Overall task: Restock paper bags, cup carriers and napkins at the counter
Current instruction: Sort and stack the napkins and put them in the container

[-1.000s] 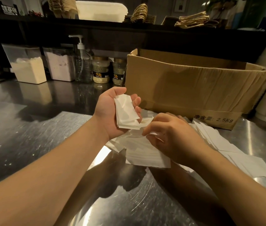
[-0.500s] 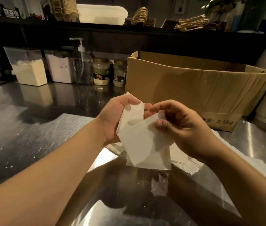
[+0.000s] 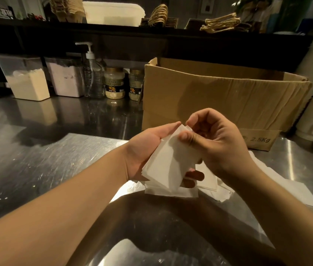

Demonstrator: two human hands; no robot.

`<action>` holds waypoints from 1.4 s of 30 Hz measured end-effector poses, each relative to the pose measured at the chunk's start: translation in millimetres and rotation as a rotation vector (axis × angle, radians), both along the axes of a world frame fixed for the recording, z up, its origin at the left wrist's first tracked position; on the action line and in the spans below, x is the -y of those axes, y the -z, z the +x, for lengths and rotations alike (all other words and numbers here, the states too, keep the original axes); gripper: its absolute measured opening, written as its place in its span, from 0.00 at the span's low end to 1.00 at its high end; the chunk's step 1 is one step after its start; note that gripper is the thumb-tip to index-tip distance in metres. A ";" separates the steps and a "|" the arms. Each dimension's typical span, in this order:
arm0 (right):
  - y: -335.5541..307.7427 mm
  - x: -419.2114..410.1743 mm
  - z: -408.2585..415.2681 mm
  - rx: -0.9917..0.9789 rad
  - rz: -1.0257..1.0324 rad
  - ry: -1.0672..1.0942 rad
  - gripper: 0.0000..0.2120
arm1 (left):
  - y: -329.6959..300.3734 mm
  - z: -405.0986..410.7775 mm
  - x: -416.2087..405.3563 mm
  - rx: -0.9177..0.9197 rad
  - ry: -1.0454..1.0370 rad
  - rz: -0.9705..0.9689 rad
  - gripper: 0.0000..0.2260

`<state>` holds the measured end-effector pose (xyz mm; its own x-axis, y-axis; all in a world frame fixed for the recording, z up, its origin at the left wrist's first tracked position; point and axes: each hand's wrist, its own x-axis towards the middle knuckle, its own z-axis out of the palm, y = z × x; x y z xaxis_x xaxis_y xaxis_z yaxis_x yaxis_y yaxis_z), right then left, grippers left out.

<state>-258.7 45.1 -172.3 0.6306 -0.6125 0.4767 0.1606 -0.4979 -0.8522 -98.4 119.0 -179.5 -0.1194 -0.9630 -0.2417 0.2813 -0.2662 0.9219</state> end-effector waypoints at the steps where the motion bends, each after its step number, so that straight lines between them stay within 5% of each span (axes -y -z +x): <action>1: 2.0 -1.4 0.9 0.010 0.015 0.005 0.14 | 1.3 0.1 1.0 0.011 -0.001 0.000 0.25; 8: 10.8 -1.8 6.9 -0.022 -0.038 0.133 0.13 | 5.9 6.0 3.6 0.031 -0.017 -0.035 0.36; 11: 13.4 2.7 7.4 -0.056 -0.150 0.207 0.10 | 4.5 6.4 2.0 -0.060 -0.051 -0.049 0.27; 13: 13.8 5.0 4.4 -0.127 -0.215 0.163 0.14 | 9.5 9.4 4.1 -0.105 -0.114 -0.095 0.30; 15: 12.7 5.4 -0.2 -0.281 -0.321 0.069 0.30 | 10.4 8.5 5.2 -0.224 -0.090 -0.150 0.28; 17: 11.5 4.3 -2.5 -0.436 -0.423 0.006 0.48 | 10.0 6.6 5.4 -0.296 -0.078 -0.194 0.16; 20: 9.3 -0.8 0.0 -0.572 -0.550 0.016 0.57 | 10.5 3.1 3.7 -0.240 -0.109 -0.193 0.19; 27: 8.7 -1.0 3.1 -0.636 -0.570 0.064 0.56 | 7.3 -0.7 3.1 -0.076 -0.206 -0.141 0.23; 31: 12.0 2.2 1.5 -0.563 -0.544 0.059 0.52 | 3.7 1.5 1.7 -0.183 -0.144 -0.067 0.17; 35: 15.2 6.0 2.9 -0.374 -0.461 0.140 0.37 | 5.3 11.7 5.1 -0.273 -0.136 -0.067 0.27; 42: 17.3 6.6 3.3 -0.241 -0.399 0.250 0.10 | -2.3 21.2 3.7 -0.497 -0.230 -0.131 0.22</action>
